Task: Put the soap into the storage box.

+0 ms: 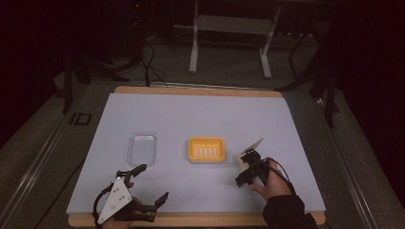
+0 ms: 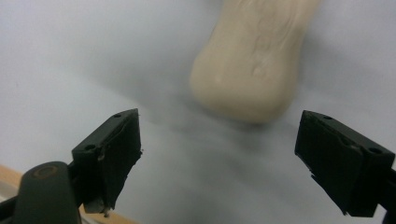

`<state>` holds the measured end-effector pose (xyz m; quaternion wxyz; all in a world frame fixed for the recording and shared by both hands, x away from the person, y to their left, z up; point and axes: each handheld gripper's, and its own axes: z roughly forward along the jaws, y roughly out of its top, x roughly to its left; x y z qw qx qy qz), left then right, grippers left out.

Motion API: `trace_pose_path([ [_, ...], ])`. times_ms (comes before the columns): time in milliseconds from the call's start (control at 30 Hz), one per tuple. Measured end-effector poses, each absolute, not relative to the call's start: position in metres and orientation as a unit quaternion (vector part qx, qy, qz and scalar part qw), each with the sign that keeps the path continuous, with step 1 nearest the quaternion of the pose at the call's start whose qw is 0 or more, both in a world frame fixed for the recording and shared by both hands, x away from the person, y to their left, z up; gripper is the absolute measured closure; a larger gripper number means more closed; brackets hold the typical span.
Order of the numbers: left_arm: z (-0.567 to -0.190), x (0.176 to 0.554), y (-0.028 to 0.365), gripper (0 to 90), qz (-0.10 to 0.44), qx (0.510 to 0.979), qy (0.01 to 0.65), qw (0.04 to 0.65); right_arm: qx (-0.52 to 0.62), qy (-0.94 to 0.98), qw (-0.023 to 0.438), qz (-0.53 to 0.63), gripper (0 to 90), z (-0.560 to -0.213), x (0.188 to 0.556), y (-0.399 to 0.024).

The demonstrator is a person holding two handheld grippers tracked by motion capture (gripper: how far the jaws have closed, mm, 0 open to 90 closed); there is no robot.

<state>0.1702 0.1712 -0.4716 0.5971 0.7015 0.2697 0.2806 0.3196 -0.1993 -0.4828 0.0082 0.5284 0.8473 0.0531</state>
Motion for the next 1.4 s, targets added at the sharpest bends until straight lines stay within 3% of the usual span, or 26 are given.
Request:
trace_pose_path([
  [300,-0.472,0.170,0.170,0.1,0.281,0.703,0.268,0.595,0.544,0.836,0.030,0.064,16.6,-0.483,0.333,-0.195],
  [567,-0.472,0.170,0.170,0.1,0.277,0.704,0.267,0.597,0.567,0.810,0.080,0.125,20.1,-0.475,0.339,-0.197],
  [1233,-0.471,0.170,0.170,0.1,0.275,0.703,0.264,0.601,0.591,0.793,0.083,0.121,27.3,-0.492,0.354,-0.193],
  [1400,-0.471,0.169,0.171,0.1,0.272,0.699,0.263,0.607,0.590,0.794,0.088,0.113,34.3,-0.497,0.356,-0.191],
])
